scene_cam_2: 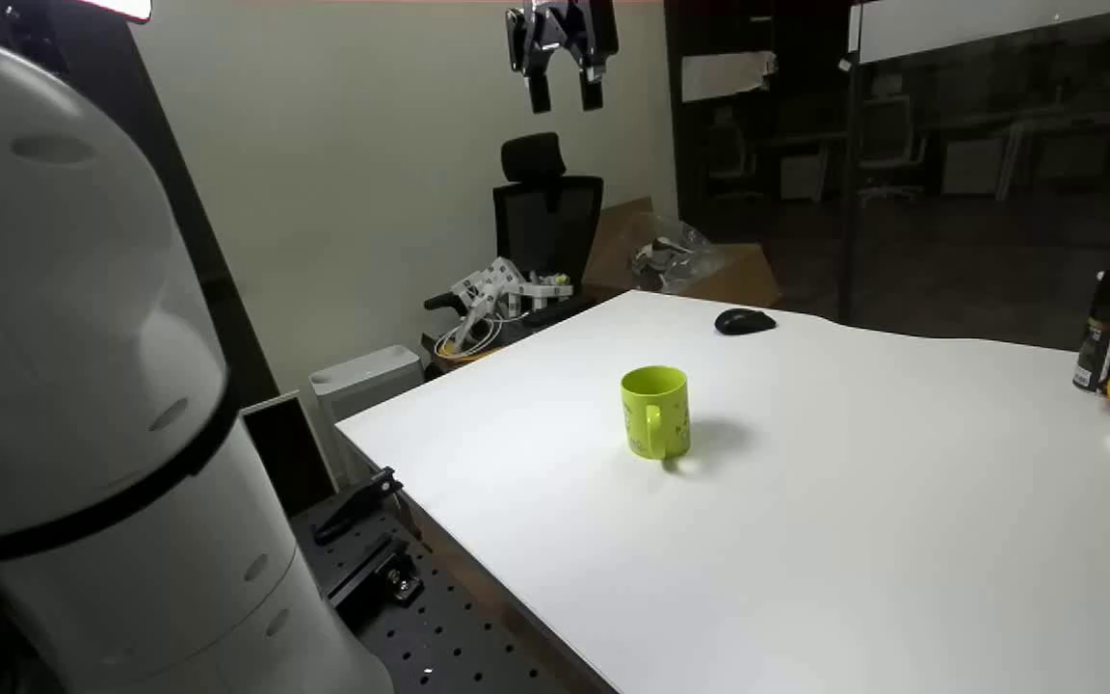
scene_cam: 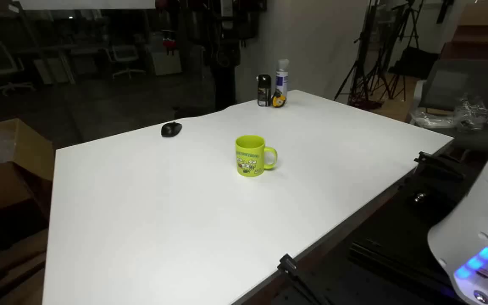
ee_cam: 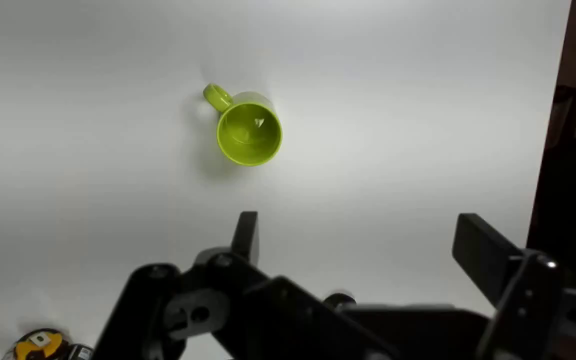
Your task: Move the mug to the right
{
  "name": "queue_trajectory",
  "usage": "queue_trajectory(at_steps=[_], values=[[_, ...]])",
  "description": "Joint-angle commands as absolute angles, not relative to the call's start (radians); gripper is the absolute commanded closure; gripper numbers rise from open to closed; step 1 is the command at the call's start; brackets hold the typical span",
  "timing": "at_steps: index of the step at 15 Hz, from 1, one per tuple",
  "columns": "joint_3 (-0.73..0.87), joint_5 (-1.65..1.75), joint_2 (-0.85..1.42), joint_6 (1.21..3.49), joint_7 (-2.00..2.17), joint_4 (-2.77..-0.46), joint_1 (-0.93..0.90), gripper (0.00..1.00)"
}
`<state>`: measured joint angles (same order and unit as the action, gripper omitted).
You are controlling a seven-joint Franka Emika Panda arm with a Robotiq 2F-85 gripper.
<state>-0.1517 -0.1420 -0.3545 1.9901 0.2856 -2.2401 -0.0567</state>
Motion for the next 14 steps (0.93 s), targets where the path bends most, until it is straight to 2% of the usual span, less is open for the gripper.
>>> queue_trajectory(at_steps=[1,14], values=[[-0.146,-0.139,-0.353,1.988,0.288,-2.238,-0.063,0.0],[-0.138,-0.151,-0.339,2.008,0.291,-2.229,-0.058,0.0]])
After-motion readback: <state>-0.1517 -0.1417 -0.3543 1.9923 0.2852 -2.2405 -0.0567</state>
